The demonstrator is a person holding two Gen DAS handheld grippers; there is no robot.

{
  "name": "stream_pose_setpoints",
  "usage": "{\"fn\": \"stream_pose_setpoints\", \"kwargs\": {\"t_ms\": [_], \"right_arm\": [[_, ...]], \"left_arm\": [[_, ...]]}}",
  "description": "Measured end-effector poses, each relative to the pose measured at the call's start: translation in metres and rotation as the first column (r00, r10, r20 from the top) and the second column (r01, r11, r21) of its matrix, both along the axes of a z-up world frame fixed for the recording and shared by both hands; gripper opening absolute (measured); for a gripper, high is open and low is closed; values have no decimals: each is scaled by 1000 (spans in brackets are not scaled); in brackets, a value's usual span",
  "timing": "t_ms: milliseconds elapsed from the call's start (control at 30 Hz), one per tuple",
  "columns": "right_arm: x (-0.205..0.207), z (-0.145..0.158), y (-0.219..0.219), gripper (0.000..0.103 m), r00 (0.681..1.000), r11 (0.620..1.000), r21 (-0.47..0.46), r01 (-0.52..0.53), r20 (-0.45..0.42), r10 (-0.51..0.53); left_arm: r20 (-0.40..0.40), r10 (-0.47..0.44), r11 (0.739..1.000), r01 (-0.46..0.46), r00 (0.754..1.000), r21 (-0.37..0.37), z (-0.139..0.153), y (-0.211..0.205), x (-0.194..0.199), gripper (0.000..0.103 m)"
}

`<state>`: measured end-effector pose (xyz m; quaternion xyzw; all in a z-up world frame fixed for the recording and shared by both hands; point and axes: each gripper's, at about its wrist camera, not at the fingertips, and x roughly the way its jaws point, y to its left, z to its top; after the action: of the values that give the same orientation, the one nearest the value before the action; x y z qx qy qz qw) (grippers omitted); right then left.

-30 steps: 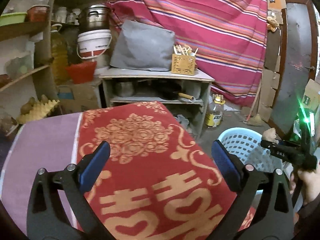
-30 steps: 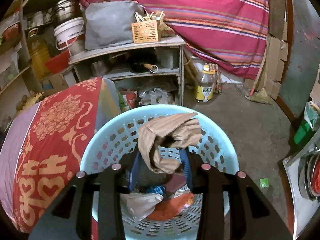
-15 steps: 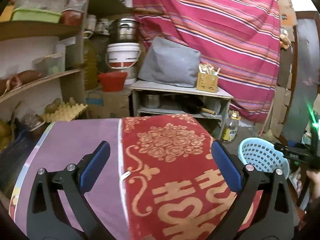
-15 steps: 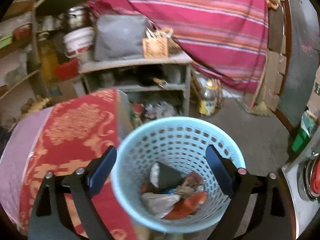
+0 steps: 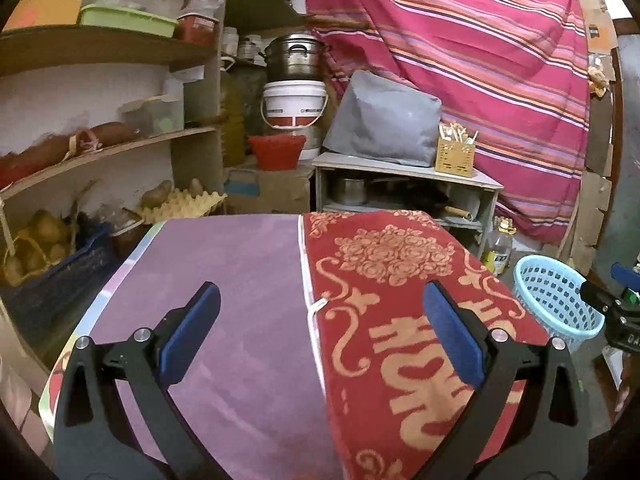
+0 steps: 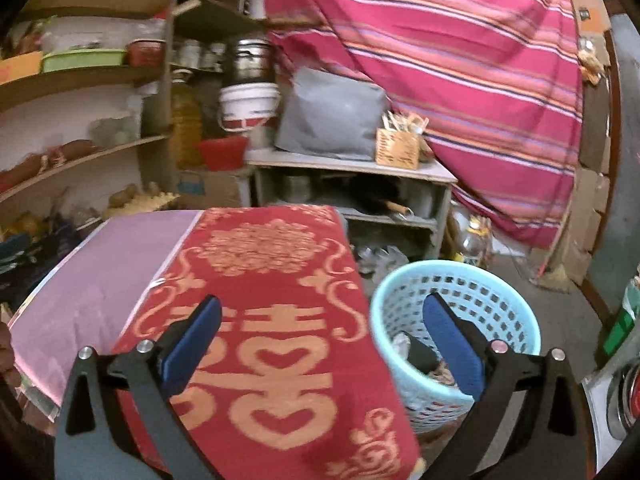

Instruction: Collect trash

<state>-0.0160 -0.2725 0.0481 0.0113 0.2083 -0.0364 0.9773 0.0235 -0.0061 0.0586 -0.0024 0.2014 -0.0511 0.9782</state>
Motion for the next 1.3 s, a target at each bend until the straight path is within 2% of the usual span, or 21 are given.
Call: {"fn": "stream_pose_setpoints", "kwargs": {"t_ms": [167,300,567,1067,1200,1300], "right_arm": [[-11,-4,16,98,999,999,22,-24,30,24],[-12,-8,25,98,999,999,27,-24,30,23],[-9,-17,37,98,1000,999,46,-23,21,22],[-2,-37,66,98,1000,1000,6,-29,13,29],[-1,-38,73,98,1000,999,-39,-9,22,10],[1,-39,75,98,1000,1000,-24,-17,15,17]], "left_arm": [[30,49,999,-49,998,13,-9,12,-16,98],[23,71,997,-71,997,-9,-18,25,-24,98],[24,112,994,-112,993,2,-31,41,-25,98],[-4,95,995,-95,995,17,-49,44,-19,98],[-16,94,995,-94,995,15,-52,45,-16,98],[-21,91,996,-91,996,15,-54,45,-16,98]]}}
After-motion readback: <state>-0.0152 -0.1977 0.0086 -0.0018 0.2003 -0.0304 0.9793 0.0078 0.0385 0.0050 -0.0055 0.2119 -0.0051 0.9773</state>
